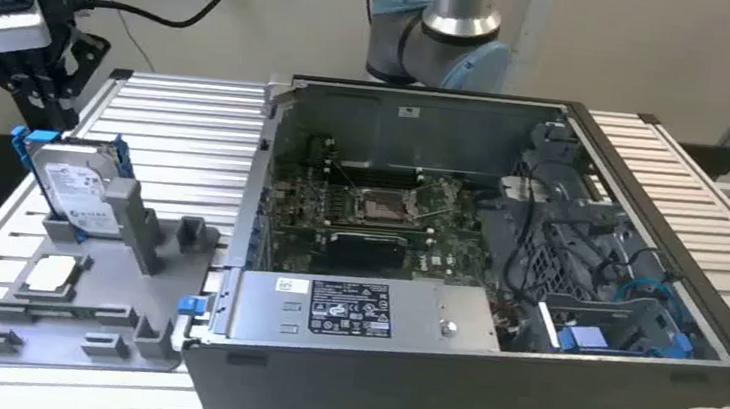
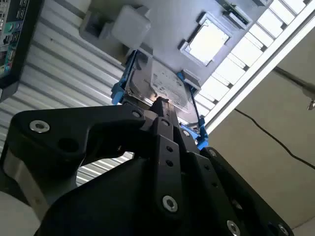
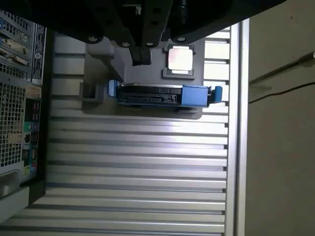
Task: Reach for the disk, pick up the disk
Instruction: 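Reach for the disk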
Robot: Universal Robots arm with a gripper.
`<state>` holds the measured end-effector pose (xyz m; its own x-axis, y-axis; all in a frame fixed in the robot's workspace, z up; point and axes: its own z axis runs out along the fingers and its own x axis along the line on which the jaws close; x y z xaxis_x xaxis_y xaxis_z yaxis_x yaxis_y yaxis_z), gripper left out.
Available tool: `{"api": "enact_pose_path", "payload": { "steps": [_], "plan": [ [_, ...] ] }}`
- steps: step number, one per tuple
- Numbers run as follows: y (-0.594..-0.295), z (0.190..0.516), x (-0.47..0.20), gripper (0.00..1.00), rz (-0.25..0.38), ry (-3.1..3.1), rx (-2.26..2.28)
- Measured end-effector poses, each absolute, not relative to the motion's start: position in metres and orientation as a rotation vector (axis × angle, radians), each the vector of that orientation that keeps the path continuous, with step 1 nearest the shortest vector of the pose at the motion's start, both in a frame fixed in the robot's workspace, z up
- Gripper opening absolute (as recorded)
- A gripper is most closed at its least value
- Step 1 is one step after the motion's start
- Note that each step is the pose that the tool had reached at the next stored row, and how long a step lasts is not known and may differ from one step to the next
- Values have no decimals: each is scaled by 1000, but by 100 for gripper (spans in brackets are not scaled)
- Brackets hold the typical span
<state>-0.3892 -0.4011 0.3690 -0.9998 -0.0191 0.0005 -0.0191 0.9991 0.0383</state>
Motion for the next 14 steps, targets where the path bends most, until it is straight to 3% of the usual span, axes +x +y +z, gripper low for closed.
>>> {"api": "enact_pose_path", "payload": {
  "steps": [14],
  "plan": [
    [-400,369,-390,0,-60,-3140,30]
  ]
}}
